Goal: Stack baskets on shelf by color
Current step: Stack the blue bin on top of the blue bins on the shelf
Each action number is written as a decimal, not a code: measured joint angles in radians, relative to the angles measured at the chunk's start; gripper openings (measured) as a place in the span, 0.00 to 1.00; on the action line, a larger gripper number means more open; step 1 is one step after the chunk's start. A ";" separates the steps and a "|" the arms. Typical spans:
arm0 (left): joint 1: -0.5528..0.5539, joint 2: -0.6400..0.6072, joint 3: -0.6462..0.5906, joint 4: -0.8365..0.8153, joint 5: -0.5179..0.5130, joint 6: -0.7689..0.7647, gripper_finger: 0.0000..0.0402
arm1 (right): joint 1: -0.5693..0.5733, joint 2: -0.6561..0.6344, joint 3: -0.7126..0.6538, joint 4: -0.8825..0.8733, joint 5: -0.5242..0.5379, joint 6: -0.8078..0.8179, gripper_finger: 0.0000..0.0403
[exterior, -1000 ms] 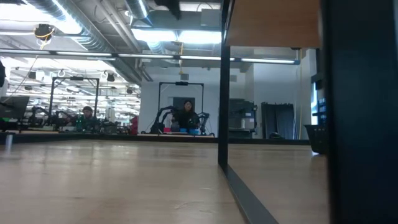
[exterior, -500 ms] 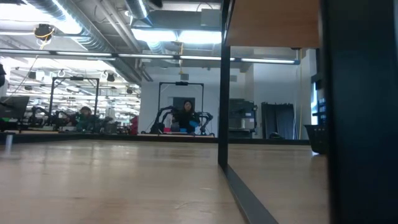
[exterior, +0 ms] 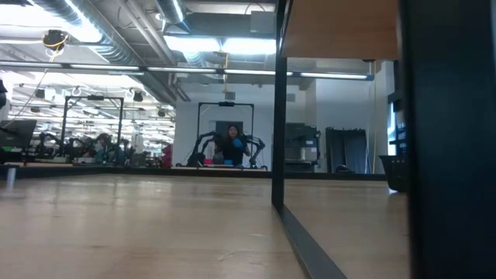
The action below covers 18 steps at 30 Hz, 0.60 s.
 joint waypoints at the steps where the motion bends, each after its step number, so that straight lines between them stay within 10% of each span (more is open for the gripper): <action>1: 0.000 0.005 0.001 0.001 0.000 0.000 0.18 | 0.016 0.004 0.000 -0.007 -0.012 0.020 0.00; 18: 0.000 0.082 -0.047 0.036 0.004 0.053 0.18 | 0.143 0.054 -0.001 -0.083 -0.064 0.204 0.00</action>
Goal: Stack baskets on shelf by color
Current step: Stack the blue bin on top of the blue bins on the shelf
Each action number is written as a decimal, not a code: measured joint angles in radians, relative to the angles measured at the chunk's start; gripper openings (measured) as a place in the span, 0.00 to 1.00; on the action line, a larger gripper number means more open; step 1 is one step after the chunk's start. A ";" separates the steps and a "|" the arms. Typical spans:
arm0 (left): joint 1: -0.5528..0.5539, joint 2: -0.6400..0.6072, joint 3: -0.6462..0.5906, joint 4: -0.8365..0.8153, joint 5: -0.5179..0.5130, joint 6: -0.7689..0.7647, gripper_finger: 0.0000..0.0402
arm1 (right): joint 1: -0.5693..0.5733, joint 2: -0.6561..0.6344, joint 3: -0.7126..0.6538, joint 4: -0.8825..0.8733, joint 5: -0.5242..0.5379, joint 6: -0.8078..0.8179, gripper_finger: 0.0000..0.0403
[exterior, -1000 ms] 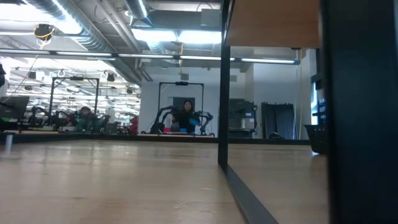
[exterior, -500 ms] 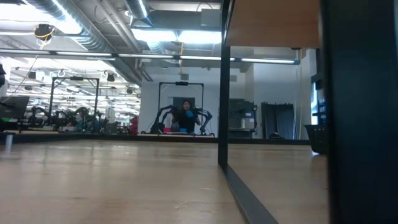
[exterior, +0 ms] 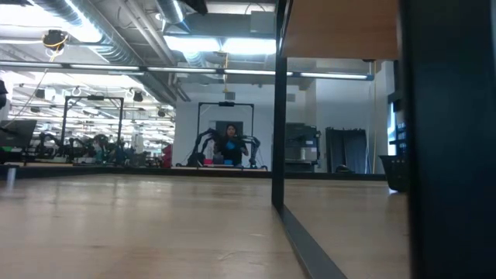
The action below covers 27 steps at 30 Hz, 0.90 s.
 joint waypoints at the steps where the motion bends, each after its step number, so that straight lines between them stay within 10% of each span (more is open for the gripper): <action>1: 0.000 0.001 -0.001 -0.002 0.000 0.000 0.18 | 0.000 0.002 0.000 0.000 -0.001 -0.001 0.00; 27: 0.000 0.000 -0.001 0.023 -0.005 0.027 0.18 | -0.007 0.055 0.000 0.044 -0.071 0.014 0.02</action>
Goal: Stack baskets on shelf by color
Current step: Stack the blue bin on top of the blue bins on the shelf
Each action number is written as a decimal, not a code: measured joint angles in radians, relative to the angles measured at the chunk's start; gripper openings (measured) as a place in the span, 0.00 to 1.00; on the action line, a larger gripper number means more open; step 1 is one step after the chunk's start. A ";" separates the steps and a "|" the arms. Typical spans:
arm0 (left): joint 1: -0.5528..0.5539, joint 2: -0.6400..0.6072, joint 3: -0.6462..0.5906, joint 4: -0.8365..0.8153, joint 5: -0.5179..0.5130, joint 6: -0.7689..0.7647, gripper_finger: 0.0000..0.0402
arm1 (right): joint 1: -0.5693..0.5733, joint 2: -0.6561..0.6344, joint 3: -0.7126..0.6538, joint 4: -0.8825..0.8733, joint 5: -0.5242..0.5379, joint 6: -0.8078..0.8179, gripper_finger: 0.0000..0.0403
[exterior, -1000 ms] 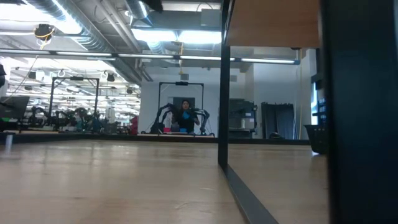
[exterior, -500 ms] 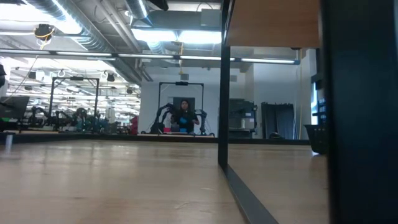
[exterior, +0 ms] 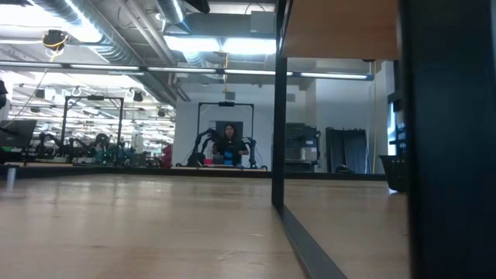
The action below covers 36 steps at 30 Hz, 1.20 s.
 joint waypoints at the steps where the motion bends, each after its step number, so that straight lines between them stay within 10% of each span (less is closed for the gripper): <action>1: 0.000 0.000 0.000 0.000 0.000 0.000 0.18 | 0.000 0.001 0.000 0.002 -0.001 -0.013 0.02; 36: 0.000 0.000 0.000 0.003 0.000 0.000 0.18 | -0.026 0.010 0.000 0.024 0.052 -0.114 0.09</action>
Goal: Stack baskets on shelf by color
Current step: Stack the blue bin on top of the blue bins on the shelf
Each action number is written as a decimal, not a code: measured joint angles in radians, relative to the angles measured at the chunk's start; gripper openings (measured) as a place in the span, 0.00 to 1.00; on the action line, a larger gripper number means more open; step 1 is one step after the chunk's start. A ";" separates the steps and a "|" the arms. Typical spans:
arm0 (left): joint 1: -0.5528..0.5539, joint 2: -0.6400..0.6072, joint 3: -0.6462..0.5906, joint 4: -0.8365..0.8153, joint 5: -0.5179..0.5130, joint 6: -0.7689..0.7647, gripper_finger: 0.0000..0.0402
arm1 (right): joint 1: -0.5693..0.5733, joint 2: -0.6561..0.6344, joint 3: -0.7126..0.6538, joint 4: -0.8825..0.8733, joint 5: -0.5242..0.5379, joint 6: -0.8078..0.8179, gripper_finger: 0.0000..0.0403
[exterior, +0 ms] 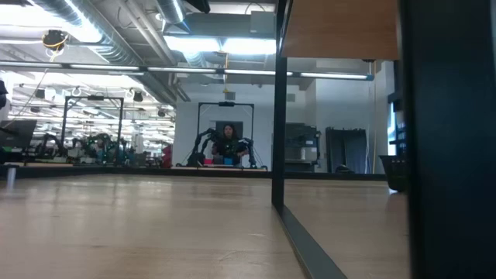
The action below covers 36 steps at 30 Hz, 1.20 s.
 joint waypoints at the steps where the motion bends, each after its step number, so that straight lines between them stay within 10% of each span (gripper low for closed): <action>1: 0.000 0.000 0.000 0.000 0.000 0.000 0.18 | 0.000 0.000 0.000 0.000 0.000 0.001 0.10; 25: 0.000 0.000 0.000 0.000 0.000 0.007 0.18 | -0.023 0.025 0.000 0.006 -0.051 -0.053 0.02; 36: 0.000 0.000 0.001 0.000 0.000 0.007 0.18 | -0.037 0.038 0.000 0.013 -0.052 -0.054 0.19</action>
